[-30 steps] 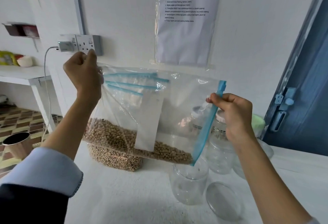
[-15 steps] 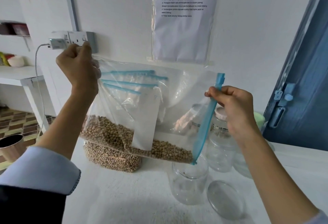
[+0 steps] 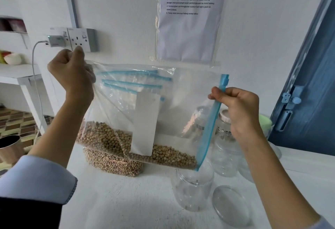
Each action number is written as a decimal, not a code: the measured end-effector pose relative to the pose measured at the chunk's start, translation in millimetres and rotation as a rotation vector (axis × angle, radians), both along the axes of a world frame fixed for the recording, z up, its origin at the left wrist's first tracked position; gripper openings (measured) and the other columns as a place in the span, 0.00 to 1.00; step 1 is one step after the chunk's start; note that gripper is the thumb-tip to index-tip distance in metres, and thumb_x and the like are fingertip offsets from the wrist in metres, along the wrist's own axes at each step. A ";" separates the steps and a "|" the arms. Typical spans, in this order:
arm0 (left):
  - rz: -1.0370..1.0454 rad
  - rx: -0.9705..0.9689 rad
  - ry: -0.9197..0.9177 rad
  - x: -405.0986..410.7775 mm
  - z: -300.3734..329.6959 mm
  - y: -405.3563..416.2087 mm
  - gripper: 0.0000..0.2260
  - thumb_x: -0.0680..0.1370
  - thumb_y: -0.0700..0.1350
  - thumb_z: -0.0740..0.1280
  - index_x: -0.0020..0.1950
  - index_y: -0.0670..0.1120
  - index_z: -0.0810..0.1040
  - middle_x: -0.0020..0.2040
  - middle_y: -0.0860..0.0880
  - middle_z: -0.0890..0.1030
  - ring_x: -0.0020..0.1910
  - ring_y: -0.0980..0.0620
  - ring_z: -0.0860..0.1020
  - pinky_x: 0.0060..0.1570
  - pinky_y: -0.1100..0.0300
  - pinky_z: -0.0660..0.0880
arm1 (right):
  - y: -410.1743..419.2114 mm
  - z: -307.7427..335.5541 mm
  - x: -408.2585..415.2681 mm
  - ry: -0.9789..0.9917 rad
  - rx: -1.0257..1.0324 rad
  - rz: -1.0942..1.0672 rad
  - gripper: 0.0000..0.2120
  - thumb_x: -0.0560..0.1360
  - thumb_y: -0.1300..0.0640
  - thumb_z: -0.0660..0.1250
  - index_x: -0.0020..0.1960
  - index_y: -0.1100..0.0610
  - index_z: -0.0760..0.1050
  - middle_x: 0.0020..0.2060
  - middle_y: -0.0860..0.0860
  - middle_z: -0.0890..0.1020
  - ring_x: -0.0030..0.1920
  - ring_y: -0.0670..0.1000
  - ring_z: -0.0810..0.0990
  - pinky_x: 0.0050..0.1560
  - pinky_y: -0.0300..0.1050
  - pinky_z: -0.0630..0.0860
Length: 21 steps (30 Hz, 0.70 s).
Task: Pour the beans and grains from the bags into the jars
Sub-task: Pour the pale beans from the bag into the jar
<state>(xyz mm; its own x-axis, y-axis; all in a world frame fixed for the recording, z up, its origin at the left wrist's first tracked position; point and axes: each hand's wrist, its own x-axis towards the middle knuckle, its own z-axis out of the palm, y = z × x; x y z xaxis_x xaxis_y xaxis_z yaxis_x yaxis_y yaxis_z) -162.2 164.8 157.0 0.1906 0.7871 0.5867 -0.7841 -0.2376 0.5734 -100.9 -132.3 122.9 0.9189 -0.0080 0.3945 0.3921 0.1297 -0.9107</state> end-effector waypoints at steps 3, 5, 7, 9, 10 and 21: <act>-0.022 -0.017 -0.006 0.7 -3.4 -2.2 0.21 0.71 0.37 0.65 0.23 0.50 0.60 0.18 0.51 0.61 0.15 0.52 0.61 0.18 0.65 0.57 | -0.7 -1.2 -0.6 -0.009 0.013 -0.008 0.08 0.73 0.59 0.72 0.35 0.56 0.80 0.29 0.44 0.83 0.33 0.36 0.79 0.36 0.31 0.72; -0.020 -0.012 -0.001 0.9 -5.0 -2.3 0.21 0.72 0.36 0.65 0.23 0.49 0.60 0.17 0.52 0.61 0.15 0.53 0.62 0.18 0.64 0.58 | -0.8 -0.5 -0.6 -0.019 0.004 0.003 0.08 0.73 0.60 0.72 0.35 0.56 0.79 0.28 0.44 0.83 0.33 0.36 0.79 0.34 0.27 0.72; -0.015 0.001 0.002 0.4 -5.6 -2.2 0.20 0.72 0.36 0.65 0.25 0.48 0.60 0.17 0.52 0.62 0.14 0.52 0.63 0.18 0.63 0.58 | -0.8 -0.6 0.1 -0.024 0.020 -0.009 0.08 0.73 0.60 0.72 0.35 0.57 0.79 0.28 0.44 0.83 0.34 0.36 0.79 0.34 0.26 0.71; -0.013 -0.001 0.002 0.3 -5.9 -2.1 0.20 0.72 0.36 0.64 0.25 0.47 0.60 0.17 0.52 0.62 0.14 0.53 0.63 0.18 0.63 0.58 | 0.6 -0.9 -0.1 -0.022 0.011 -0.009 0.07 0.73 0.60 0.72 0.35 0.57 0.80 0.28 0.44 0.82 0.33 0.36 0.79 0.32 0.27 0.71; -0.016 -0.008 0.000 0.5 -6.0 -2.2 0.20 0.72 0.36 0.64 0.24 0.48 0.60 0.17 0.52 0.61 0.14 0.53 0.62 0.18 0.63 0.58 | 1.4 -0.9 -0.5 -0.019 0.013 -0.009 0.07 0.73 0.60 0.72 0.36 0.57 0.80 0.28 0.44 0.82 0.33 0.36 0.79 0.31 0.27 0.72; -0.051 -0.056 -0.024 -2.0 -8.8 -0.5 0.23 0.72 0.35 0.64 0.20 0.51 0.61 0.18 0.54 0.61 0.15 0.55 0.61 0.19 0.67 0.57 | 5.7 2.7 -4.8 0.009 0.028 -0.020 0.07 0.73 0.61 0.71 0.36 0.58 0.79 0.30 0.45 0.83 0.33 0.35 0.80 0.33 0.32 0.72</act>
<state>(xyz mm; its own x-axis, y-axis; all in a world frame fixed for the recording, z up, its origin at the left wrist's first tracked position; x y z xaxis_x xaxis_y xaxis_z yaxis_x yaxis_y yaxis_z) -164.2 164.3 148.3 0.2171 0.8084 0.5472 -0.8082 -0.1655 0.5652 -105.7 -126.7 125.6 0.9219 -0.0369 0.3857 0.3868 0.1473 -0.9103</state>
